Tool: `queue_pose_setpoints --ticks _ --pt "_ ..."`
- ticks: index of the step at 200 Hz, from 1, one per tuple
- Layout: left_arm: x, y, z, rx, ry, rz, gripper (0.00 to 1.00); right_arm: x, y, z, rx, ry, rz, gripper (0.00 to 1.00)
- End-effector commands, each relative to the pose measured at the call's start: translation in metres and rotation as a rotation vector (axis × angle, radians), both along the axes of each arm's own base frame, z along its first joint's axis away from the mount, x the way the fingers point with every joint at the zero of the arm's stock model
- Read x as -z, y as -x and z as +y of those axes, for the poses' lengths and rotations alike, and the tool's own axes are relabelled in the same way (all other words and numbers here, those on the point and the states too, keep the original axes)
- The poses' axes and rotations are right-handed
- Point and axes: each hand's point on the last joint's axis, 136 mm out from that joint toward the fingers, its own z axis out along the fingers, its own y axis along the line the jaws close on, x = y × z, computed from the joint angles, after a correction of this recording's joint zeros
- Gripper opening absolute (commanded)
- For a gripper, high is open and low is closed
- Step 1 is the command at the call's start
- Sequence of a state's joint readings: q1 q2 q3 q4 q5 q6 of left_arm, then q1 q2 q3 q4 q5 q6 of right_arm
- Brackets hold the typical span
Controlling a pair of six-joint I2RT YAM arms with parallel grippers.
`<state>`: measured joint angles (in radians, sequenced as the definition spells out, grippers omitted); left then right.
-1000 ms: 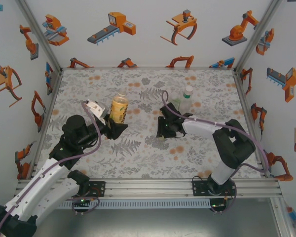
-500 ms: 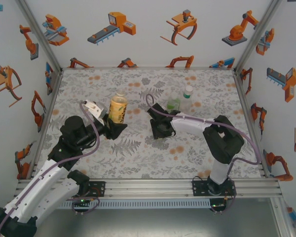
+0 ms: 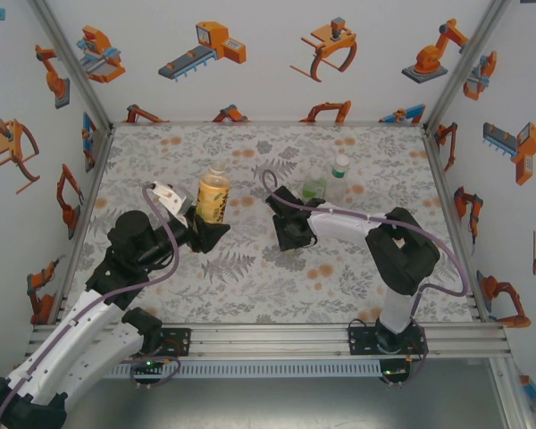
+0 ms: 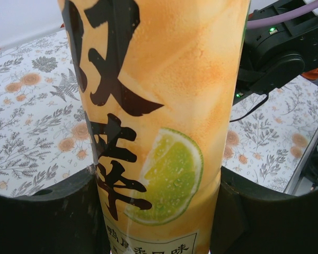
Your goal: Screw on the bottle caps
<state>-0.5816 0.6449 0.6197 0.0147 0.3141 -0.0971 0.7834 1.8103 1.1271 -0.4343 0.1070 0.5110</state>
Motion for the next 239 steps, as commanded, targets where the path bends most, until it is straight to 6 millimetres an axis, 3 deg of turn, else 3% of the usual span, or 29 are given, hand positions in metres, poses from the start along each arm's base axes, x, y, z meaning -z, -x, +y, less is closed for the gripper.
queue_pose_setpoints --ticks 1,50,82,133,181,214,239 --pt "-0.013 0.001 0.0 0.004 0.03 -0.024 0.1 0.006 0.002 -0.003 -0.01 0.037 0.017 0.38" --pt "-0.01 0.0 -0.001 0.009 0.021 -0.021 0.1 0.001 0.002 -0.004 -0.014 0.04 0.006 0.31" --pt "0.0 0.001 -0.005 0.039 -0.034 -0.025 0.1 -0.025 -0.001 -0.004 -0.028 0.012 -0.045 0.27" --pt "0.012 0.028 -0.022 0.258 -0.199 -0.085 0.07 -0.1 0.004 0.018 -0.173 -0.173 -0.161 0.18" --pt "0.012 0.042 -0.034 0.386 -0.223 -0.093 0.01 -0.193 0.019 0.025 -0.311 -0.371 -0.357 0.06" --pt "0.012 0.066 -0.044 0.526 -0.24 -0.122 0.01 -0.255 0.043 0.021 -0.44 -0.492 -0.485 0.0" --pt "0.014 0.076 -0.044 0.569 -0.302 -0.138 0.01 -0.287 0.063 0.015 -0.51 -0.562 -0.554 0.0"
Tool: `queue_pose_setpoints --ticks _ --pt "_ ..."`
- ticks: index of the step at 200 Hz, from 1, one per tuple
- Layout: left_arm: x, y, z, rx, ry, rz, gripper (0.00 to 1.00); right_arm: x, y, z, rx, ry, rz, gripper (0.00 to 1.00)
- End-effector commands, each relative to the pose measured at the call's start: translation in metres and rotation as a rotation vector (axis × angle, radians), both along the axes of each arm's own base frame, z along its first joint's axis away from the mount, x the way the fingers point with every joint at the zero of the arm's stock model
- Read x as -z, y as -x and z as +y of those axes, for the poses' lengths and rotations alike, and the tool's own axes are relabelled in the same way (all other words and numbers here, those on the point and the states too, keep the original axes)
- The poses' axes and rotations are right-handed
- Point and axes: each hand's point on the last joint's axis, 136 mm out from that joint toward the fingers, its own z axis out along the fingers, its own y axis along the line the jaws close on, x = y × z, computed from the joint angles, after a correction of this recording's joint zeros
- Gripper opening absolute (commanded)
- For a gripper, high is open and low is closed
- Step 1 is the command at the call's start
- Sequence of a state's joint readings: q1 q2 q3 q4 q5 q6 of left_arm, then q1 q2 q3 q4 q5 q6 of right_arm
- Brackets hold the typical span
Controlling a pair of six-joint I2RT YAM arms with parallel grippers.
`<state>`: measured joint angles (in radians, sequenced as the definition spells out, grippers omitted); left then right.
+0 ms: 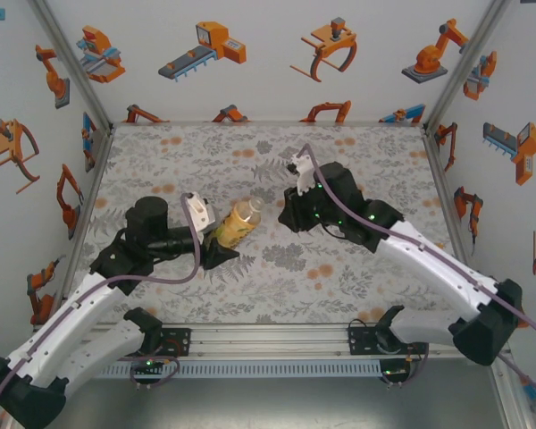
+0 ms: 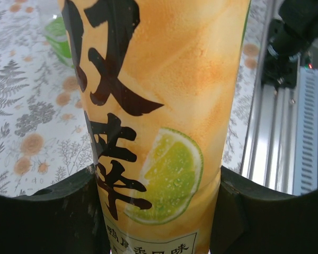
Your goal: Screw on the bottle caps
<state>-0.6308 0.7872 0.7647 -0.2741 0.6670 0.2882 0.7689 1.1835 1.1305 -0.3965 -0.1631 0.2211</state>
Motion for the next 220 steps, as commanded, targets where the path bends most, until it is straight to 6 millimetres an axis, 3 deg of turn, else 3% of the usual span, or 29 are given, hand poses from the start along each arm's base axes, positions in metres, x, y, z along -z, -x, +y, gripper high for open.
queue_pose_setpoints --ticks 1,62,103,168,220 --pt "-0.012 0.02 -0.002 0.113 -0.029 -0.071 0.01 -0.04 0.021 0.001 -0.118 -0.076 -0.105 0.0" --pt "-0.002 0.032 0.0 0.163 -0.061 -0.136 0.0 -0.097 0.1 -0.006 -0.463 -0.259 -0.324 0.0" --pt "0.001 0.038 0.0 0.186 -0.059 -0.135 0.0 -0.113 0.133 -0.004 -0.644 -0.347 -0.419 0.0" --pt "0.014 0.05 0.003 0.232 -0.121 -0.132 0.0 -0.12 0.16 -0.003 -0.86 -0.348 -0.588 0.0" --pt "0.021 0.05 0.003 0.236 -0.155 -0.122 0.0 -0.119 0.16 0.0 -0.894 -0.323 -0.57 0.0"
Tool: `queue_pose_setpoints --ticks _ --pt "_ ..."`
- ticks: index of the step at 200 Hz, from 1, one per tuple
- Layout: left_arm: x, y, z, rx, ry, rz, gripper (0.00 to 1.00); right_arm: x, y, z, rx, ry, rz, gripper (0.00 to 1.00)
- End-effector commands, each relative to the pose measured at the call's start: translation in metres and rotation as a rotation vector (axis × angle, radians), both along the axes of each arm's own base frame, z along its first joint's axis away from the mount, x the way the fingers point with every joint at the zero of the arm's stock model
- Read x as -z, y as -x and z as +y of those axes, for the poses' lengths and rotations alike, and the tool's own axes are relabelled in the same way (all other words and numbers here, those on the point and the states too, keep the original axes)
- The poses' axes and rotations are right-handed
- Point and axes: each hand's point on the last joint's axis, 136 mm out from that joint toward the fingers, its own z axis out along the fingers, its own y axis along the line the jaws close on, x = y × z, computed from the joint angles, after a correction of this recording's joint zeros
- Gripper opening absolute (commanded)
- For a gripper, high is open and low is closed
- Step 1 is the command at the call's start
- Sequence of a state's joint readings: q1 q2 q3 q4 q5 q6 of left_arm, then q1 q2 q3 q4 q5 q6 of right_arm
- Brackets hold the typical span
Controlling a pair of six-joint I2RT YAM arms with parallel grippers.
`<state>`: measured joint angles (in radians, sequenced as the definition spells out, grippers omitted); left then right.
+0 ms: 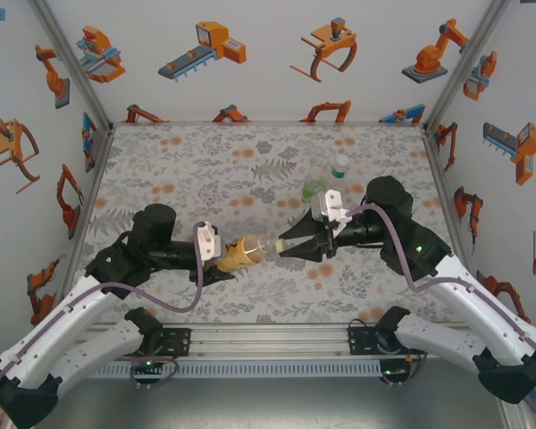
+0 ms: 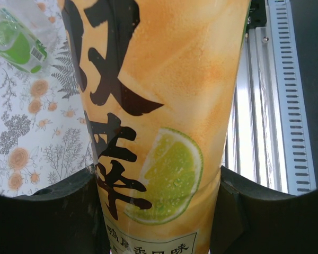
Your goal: Screw on the bottle caps
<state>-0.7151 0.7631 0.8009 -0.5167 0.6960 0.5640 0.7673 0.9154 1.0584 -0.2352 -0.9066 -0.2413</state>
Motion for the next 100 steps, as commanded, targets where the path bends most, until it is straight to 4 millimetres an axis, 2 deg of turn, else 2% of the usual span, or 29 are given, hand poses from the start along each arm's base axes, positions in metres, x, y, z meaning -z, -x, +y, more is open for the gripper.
queue_pose_setpoints --ticks 1,100 --pt "-0.001 0.005 0.0 0.03 -0.011 -0.016 0.0 -0.014 0.009 -0.002 -0.056 -0.029 -0.064 0.0" --pt "0.002 0.006 0.0 0.03 -0.031 -0.004 0.0 -0.011 0.007 0.011 -0.103 -0.017 -0.044 0.0"
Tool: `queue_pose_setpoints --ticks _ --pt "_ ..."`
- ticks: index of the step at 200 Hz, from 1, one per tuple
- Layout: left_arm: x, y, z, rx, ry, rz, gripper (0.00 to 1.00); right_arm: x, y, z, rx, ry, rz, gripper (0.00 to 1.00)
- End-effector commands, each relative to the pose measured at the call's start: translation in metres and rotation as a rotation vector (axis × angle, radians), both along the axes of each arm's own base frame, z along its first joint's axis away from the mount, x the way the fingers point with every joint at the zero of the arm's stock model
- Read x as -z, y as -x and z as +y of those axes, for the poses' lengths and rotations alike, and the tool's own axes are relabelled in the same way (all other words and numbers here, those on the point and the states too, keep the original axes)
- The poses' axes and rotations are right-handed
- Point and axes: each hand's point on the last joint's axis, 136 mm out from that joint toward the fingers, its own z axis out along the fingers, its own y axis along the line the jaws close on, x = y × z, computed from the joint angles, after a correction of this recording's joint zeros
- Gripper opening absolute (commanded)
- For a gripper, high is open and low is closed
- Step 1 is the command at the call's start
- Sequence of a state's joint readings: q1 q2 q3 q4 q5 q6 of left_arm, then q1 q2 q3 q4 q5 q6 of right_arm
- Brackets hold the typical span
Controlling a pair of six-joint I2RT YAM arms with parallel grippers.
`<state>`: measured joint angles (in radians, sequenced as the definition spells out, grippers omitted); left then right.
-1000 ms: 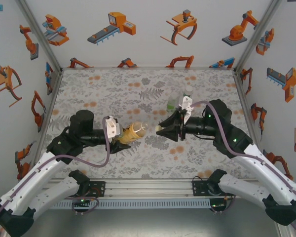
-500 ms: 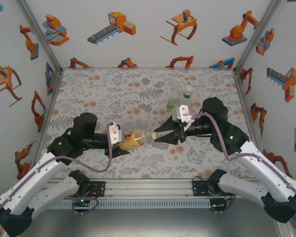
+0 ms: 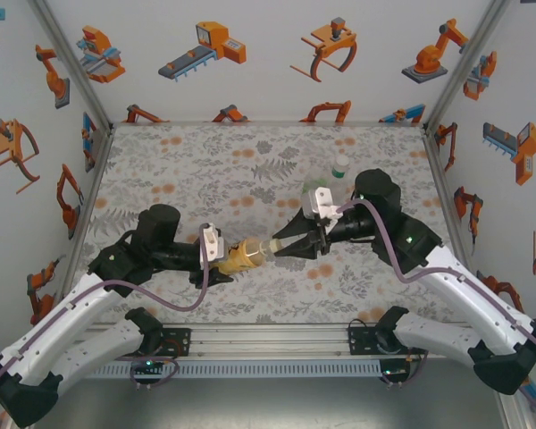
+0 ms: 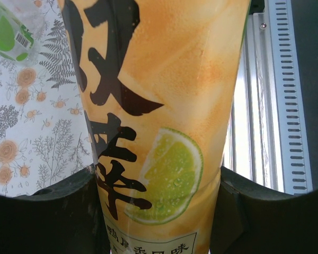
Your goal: Screw on the bottle caps
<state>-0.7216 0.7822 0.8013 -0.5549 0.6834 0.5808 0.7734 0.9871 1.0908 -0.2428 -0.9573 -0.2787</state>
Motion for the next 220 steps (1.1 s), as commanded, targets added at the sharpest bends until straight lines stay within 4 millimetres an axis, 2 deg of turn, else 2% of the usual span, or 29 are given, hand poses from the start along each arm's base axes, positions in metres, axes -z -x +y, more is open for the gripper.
queue_pose_setpoints --ticks 1,139,220 --pt "-0.01 0.005 -0.001 0.028 0.014 -0.027 0.0 -0.016 0.009 0.0 -0.044 -0.039 -0.046 0.0" --pt "-0.007 0.005 -0.003 0.035 0.003 -0.006 0.0 0.001 0.011 0.008 -0.067 0.079 -0.051 0.0" --pt "-0.014 0.01 -0.005 0.056 0.032 0.016 0.0 0.009 0.015 0.011 -0.062 0.151 -0.098 0.0"
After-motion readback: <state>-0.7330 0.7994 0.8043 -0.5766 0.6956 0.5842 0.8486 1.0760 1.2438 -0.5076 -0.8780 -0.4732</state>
